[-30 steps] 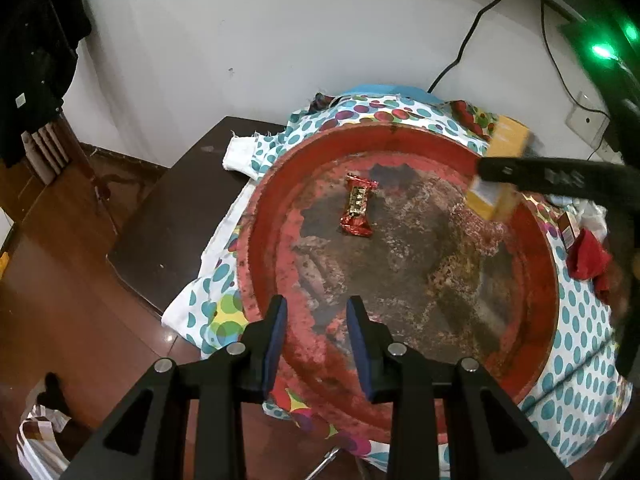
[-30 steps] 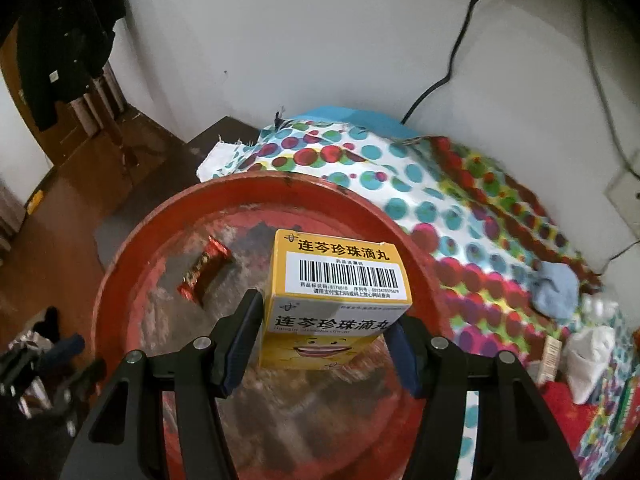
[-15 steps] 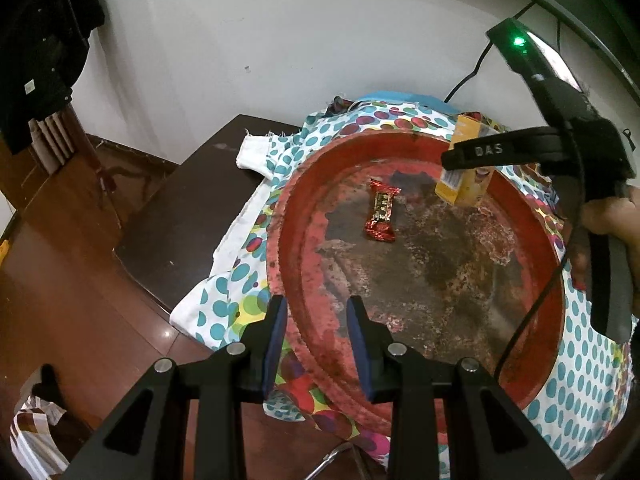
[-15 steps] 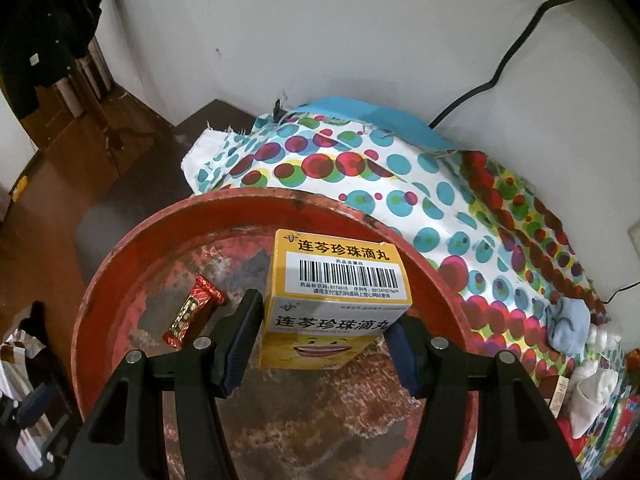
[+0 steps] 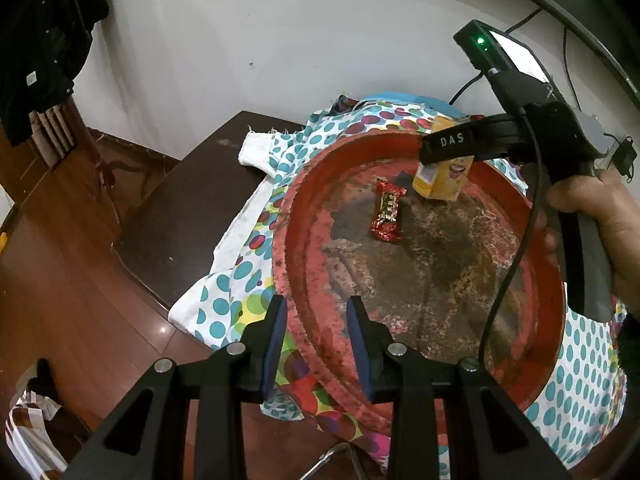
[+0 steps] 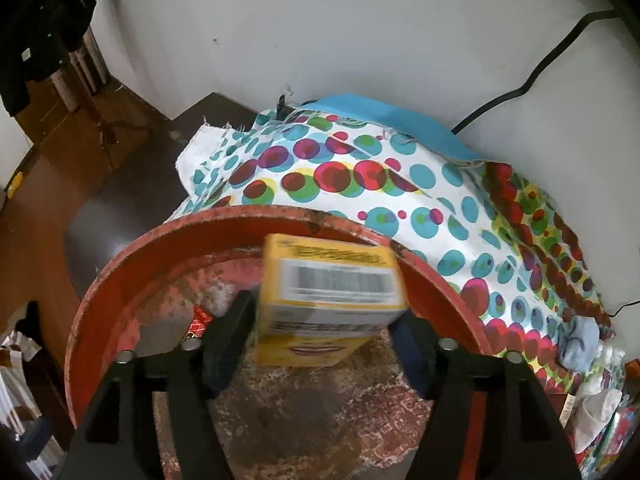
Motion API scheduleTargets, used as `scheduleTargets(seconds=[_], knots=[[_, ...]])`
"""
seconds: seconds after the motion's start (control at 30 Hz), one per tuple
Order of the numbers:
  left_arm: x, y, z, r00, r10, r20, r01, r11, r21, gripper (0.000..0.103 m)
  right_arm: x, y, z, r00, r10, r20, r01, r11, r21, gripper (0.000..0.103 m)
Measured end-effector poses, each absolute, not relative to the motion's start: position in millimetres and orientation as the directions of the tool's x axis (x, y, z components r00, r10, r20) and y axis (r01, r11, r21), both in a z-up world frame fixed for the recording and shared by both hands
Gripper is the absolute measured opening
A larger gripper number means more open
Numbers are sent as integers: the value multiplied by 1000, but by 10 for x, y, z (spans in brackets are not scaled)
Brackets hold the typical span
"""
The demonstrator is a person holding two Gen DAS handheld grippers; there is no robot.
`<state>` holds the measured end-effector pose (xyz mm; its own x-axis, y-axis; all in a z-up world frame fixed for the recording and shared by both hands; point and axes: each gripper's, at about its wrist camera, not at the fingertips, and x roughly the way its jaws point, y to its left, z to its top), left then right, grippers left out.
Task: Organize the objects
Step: 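Carry the yellow box with the right gripper onto the red tray and release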
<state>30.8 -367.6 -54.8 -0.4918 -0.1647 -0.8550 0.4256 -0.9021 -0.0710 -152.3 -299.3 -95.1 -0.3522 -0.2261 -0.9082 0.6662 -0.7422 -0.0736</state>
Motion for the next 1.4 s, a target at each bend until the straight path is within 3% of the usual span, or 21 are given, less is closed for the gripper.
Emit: scheduleTargets(seconds=[0.07,0.37,0.8,1.4], knots=[[300,-3685,-559,-489,-164,-856,426,-902,-70,31,-1519,-2963,-913,-366,-243,-898,660,-748,-67,81],[271,-3615,-570,-481,-174,-859,415,-909,-48,31,-1489,-2531,-627,-352,-349,-868,637,-769,51,81],[232,-3466,-530,-484,-182,-856,390,-921,-25,31,-1398,-2334,-660,-341,-302,-890,629,-777,23,81],[221,-3525,-586,-471,-181,-863,401,-916,-26,32,-1615,-2639,-740,-349,-342,-873,609,-791,67,81]])
